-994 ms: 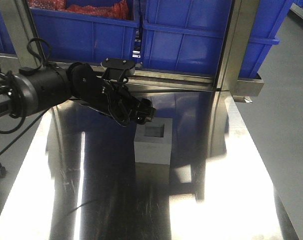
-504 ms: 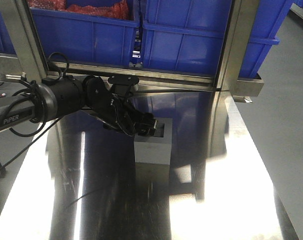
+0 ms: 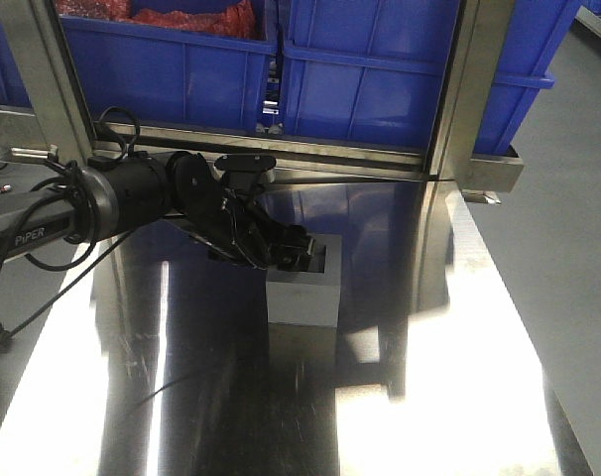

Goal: Sort gray base to blue bin
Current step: 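Close the left gripper on the gray block's rim, then lift the gray block with the left gripper toward the robot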

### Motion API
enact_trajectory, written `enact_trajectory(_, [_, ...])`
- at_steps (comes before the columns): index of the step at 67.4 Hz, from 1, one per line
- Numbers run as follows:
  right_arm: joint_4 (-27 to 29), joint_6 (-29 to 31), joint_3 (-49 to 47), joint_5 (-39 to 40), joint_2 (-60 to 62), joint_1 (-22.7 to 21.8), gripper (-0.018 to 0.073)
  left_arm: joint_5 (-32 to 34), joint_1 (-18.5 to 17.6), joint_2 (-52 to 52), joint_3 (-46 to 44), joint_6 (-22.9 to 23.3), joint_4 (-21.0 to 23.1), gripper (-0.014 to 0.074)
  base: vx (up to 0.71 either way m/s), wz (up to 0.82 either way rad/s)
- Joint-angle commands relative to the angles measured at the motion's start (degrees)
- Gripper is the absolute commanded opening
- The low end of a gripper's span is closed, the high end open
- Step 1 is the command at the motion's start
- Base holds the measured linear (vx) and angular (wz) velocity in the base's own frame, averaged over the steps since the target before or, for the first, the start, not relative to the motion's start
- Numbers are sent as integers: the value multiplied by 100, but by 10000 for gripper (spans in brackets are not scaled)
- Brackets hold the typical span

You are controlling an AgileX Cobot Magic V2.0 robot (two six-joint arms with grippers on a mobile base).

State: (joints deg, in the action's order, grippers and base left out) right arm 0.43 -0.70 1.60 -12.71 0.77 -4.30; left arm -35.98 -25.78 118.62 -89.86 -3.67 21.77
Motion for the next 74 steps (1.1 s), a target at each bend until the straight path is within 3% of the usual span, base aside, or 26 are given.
enact_trajectory(1, [-43, 70, 11, 429, 50, -28, -5, -111, -32, -205, -107, 11, -21, 533, 0, 0])
enact_trajectory(24, [-43, 70, 11, 429, 50, -28, -5, -281, -32, -205, -107, -6, -21, -11, 0, 0])
enact_trajectory(40, [-43, 70, 11, 429, 50, -28, -5, -162, -32, -268, -107, -126, -43, -7, 0, 0])
enact_trajectory(58, [-43, 70, 11, 429, 50, -28, -5, 292, -32, -1299, -82, -375, -326, -7, 0, 0])
enact_trajectory(74, [-43, 70, 11, 429, 50, -28, -5, 1810, -32, -2966, 1079, -346, -640, -7, 0, 0])
